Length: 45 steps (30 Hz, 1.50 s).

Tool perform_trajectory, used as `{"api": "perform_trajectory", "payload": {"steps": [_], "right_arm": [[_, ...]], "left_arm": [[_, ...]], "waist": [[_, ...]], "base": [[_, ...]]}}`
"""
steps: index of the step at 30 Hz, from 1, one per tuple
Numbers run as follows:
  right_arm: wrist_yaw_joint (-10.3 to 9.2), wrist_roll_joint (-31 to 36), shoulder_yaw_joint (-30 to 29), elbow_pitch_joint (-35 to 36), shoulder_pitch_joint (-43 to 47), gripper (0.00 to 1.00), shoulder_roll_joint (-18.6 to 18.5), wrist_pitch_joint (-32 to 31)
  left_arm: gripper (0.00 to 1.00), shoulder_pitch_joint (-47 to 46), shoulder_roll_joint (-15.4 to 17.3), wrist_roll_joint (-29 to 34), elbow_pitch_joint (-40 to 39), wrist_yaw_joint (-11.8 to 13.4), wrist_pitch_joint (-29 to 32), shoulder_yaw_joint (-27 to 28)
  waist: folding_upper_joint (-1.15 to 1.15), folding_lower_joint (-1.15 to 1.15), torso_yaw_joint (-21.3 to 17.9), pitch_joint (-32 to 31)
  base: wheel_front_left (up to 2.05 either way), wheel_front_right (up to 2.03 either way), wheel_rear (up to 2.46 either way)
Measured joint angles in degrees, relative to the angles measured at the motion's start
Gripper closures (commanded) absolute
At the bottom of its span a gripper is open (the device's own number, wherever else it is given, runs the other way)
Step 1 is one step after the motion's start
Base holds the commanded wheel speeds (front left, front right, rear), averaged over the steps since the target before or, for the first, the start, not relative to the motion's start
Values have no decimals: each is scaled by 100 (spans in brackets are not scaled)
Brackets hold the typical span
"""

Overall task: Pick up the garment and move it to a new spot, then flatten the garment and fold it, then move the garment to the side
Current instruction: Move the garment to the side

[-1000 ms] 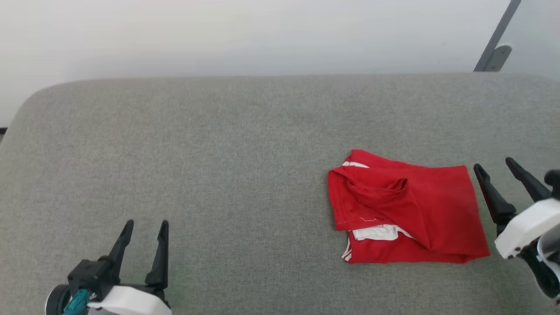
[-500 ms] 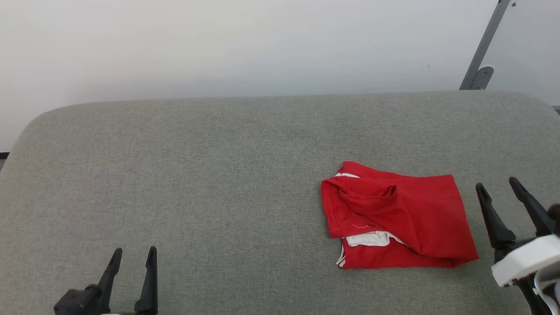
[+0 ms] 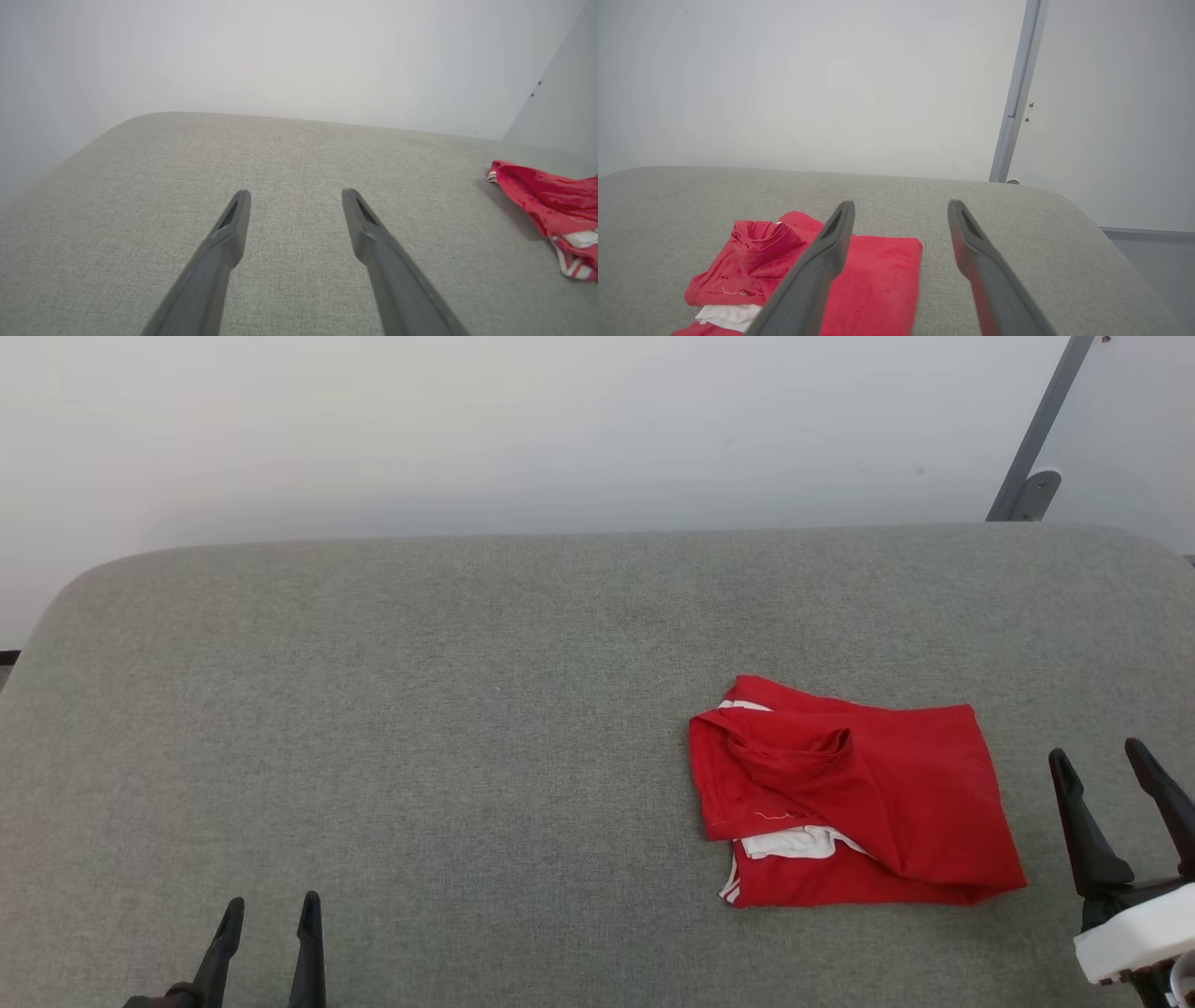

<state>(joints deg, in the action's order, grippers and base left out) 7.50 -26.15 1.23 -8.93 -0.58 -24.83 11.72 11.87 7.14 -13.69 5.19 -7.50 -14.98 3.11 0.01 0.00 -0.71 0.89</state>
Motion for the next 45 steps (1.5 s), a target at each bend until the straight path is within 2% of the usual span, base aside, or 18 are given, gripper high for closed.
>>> {"api": "perform_trajectory", "payload": {"steps": [8, 14, 19, 23, 31, 37, 43, 44, 45], "right_arm": [[0, 44, -104, 203, 32, 0, 109, -203], [0, 97, -79, 270, -48, 0, 31, -691], [-1, 29, 220, 191, -522, 0, -348, -1629], [0, -119, 598, 57, -1150, 0, -829, -2390], [0, -1091, 1319, -134, -1907, 0, -1556, -4377], [0, -1448, 1261, -198, -2070, 0, -1626, -5435], [-1, -1482, 1179, -51, -2117, 0, -1553, -5880], [-1, -1482, 1161, -38, -2118, 31, -1530, -5915], [-1, -1482, 1147, -27, -2116, 56, -1513, -5938]], "left_arm": [[0, -43, -20, -13, 4, 0, 0, -7], [0, -175, -16, -30, -22, 0, 1, -18], [0, -436, -12, -25, -69, 0, 0, -97], [0, -782, 56, 32, -107, 0, 0, -247], [0, -1545, 147, 43, -109, 0, 0, -517], [0, -1880, 189, 33, -87, 0, 0, -616], [0, -2108, 249, 43, -58, 0, 0, -660], [0, -2140, 258, 45, -55, 0, 0, -666], [0, -2185, 258, 52, -36, 0, 1, -690]], "waist": [[0, 0, 19, 69], [0, 0, 23, 236], [0, 0, 3, 509], [0, 0, -24, 816], [0, 0, 48, 1409], [0, 0, 157, 1754], [0, 0, 233, 2083], [0, 0, 239, 2135], [0, 0, 246, 2181]], "base": [[0, 0, 0], [0, 0, 0], [0, 0, 0], [0, 0, 0], [0, 0, 0], [0, 0, 0], [0, 0, 0], [0, 0, 0], [0, 0, 0]]}}
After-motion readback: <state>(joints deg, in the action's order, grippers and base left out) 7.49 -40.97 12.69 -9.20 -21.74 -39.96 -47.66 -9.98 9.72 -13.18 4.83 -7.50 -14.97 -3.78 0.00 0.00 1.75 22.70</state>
